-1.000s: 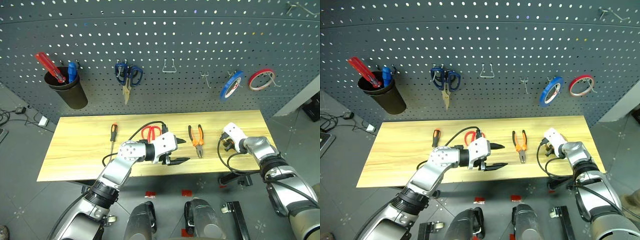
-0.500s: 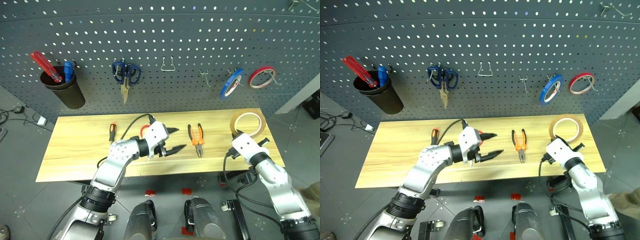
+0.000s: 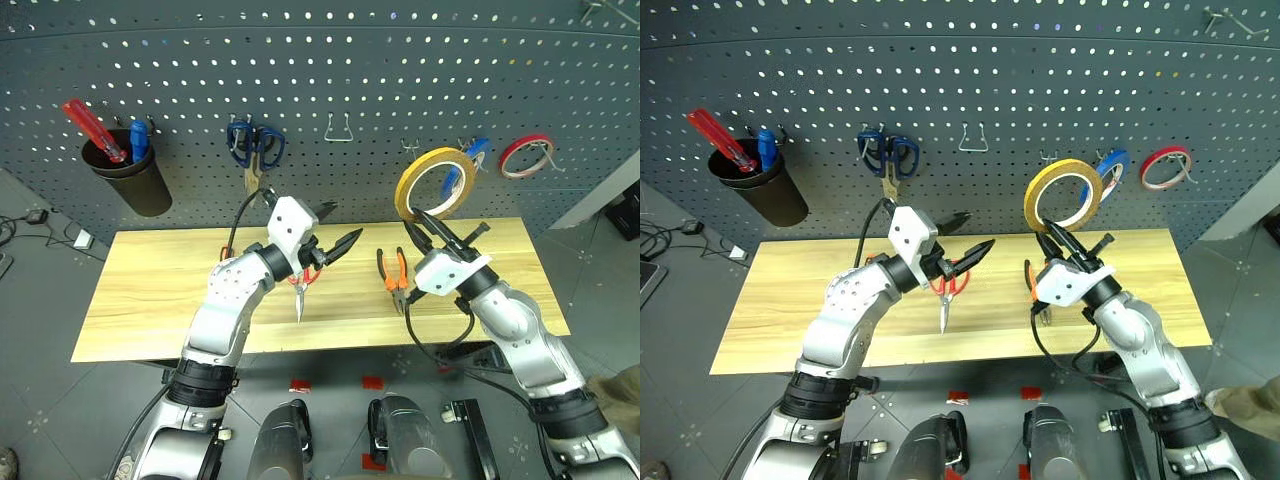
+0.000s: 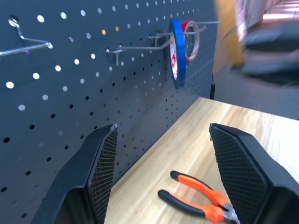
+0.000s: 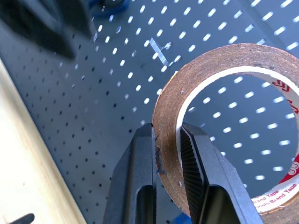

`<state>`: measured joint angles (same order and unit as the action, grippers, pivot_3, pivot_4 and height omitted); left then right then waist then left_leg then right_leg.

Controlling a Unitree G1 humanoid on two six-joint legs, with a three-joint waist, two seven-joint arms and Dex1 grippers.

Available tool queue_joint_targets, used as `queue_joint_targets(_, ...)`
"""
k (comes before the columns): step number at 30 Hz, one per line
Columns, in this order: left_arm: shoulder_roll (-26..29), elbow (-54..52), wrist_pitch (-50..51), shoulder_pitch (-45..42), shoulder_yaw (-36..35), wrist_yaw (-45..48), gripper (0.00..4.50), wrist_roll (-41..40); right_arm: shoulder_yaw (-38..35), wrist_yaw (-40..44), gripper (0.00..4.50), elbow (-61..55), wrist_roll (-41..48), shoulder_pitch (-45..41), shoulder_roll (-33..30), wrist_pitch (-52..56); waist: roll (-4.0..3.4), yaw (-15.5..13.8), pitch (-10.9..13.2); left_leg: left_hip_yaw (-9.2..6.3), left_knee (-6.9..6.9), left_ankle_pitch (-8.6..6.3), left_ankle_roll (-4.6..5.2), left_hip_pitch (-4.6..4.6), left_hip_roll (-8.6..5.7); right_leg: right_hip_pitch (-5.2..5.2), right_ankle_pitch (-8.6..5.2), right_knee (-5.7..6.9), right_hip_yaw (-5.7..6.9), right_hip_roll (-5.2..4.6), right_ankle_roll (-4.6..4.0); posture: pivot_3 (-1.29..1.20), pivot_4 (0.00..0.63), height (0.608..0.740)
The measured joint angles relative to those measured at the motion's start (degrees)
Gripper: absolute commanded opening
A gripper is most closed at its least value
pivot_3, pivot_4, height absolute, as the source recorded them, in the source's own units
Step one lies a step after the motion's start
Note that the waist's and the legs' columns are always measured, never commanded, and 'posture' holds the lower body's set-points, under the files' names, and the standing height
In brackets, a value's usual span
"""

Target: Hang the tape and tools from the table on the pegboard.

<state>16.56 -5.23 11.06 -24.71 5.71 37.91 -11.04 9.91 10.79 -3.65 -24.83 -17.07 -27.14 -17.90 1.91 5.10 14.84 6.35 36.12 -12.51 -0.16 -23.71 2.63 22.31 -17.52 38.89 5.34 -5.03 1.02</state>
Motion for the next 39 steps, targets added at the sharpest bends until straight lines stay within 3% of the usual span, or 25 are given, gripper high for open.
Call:
queue_joint_targets(4,0.2,-0.1,0.0,-1.0,0.1,0.0,3.29,0.0,0.4,0.1,0.44,10.8,0.7,-7.1,0.8,-1.5,0.00,0.0,0.0,0.00,0.02,0.00,0.00,0.00,0.00,-0.01,0.01,-0.01,0.01,-0.01,-0.01,-0.22,0.247,0.740)
queue_joint_targets(12,0.3,0.2,-0.3,-1.3,0.1,-0.2,3.29,0.0,1.6,0.0,0.44,21.9,0.6,-14.6,1.8,-5.5,0.00,0.1,0.0,0.00,0.05,0.01,-0.01,0.00,0.02,-0.01,0.01,0.04,0.02,-0.01,-0.01,-0.22,0.240,0.740)
queue_joint_targets(17,0.3,1.3,-0.7,-1.4,0.3,0.0,3.29,0.2,1.9,0.2,2.05,22.2,1.4,-14.3,3.3,-5.1,-0.01,0.0,0.0,0.00,0.06,0.01,-0.01,-0.02,0.00,-0.02,0.01,0.04,0.02,-0.03,-0.01,-0.22,0.241,0.740)
queue_joint_targets(21,2.0,1.6,-1.4,-0.9,1.0,1.5,3.29,0.7,1.1,1.4,3.42,17.1,3.1,-8.8,3.9,-0.4,-0.01,-0.1,0.0,-0.02,0.06,0.01,-0.01,-0.03,0.01,-0.02,0.01,0.05,0.04,-0.03,-0.02,-0.22,0.250,0.740)
queue_joint_targets(24,5.3,2.5,-1.6,0.4,1.6,4.8,3.29,0.8,-0.1,3.2,4.43,10.3,5.4,-3.6,5.2,7.0,-0.02,0.0,0.0,-0.01,0.07,0.01,-0.01,-0.01,0.03,-0.02,0.01,0.07,0.01,-0.03,-0.02,-0.22,0.260,0.740)
queue_joint_targets(27,9.7,3.1,-2.5,2.1,3.7,9.7,3.29,1.7,-2.1,5.5,4.48,3.6,8.7,0.1,8.2,18.4,-0.03,0.1,0.0,-0.03,0.08,0.01,-0.01,0.02,0.07,-0.01,0.02,0.11,0.00,0.00,-0.03,-0.22,0.266,0.740)
queue_joint_targets(31,15.4,3.2,-4.0,4.4,7.1,16.7,3.29,3.4,-3.6,7.5,4.48,-4.1,14.9,1.1,16.3,41.3,-0.05,0.1,0.0,-0.06,0.08,0.01,-0.02,0.03,0.11,-0.01,0.04,0.14,0.00,0.01,-0.10,-0.22,0.267,0.740)
queue_joint_targets(35,19.4,3.9,-6.0,5.5,8.4,20.2,3.29,5.5,-4.8,6.6,4.48,-5.6,19.3,-2.0,22.7,61.0,-0.06,0.0,0.0,-0.08,0.10,0.00,0.00,-0.02,0.07,0.01,0.06,0.11,0.01,-0.03,-0.13,-0.21,0.270,0.740)
queue_joint_targets(39,21.1,4.2,-7.7,6.3,8.5,21.5,3.29,6.9,-5.6,3.7,4.48,-5.1,19.6,-6.2,25.5,73.3,-0.09,0.0,0.0,-0.10,0.07,-0.01,0.01,-0.09,0.06,0.04,0.05,0.07,0.05,-0.04,-0.14,-0.20,0.284,0.740)
